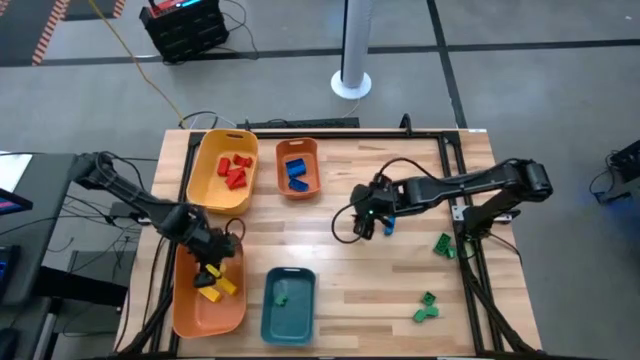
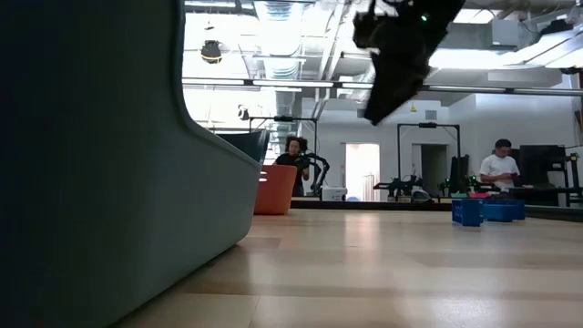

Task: Sort blocks
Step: Put the yellow wooden block into the bottom orange bin, then put the blue game piece into the top orange bin

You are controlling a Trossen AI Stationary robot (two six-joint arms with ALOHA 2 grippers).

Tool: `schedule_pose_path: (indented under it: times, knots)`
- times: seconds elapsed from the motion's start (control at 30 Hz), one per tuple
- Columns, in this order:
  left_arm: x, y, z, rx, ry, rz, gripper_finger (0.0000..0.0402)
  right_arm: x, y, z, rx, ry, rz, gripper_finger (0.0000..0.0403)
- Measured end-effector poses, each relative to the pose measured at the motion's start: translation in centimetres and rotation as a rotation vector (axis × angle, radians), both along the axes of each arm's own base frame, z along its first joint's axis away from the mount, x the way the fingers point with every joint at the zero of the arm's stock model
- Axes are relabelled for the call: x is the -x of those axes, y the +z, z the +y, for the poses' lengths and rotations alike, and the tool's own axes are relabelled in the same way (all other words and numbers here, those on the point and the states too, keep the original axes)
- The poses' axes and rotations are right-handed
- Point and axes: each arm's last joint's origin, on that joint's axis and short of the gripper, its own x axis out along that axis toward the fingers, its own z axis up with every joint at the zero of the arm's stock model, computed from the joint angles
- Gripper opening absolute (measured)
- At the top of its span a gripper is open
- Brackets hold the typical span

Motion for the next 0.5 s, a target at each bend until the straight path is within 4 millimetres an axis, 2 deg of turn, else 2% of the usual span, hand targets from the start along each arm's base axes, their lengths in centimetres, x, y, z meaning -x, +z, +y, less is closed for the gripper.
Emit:
schedule_pose_path:
  times: [0.13,0.23,0.37,0.5]
  knots:
    - [0.2,0.0,-0.3,-0.019,0.013,-0.009,0.0221,0.5,-1.2,-0.7,-0.021,-0.08,0.116,0.0317]
    - [0.1,0.0,-0.4,-0.009,0.017,-0.014,0.0263,0.4,-2.2,-0.7,-0.042,-0.104,0.18,0.0318]
    - [-0.1,0.4,-0.7,0.058,0.002,-0.023,0.0276,1.1,-3.6,-1.2,-0.157,-0.302,0.291,0.0318]
    - [-0.5,2.1,-1.1,0.111,-0.027,-0.069,0.0272,1.9,-4.6,-1.2,-0.173,-0.48,0.399,0.0318]
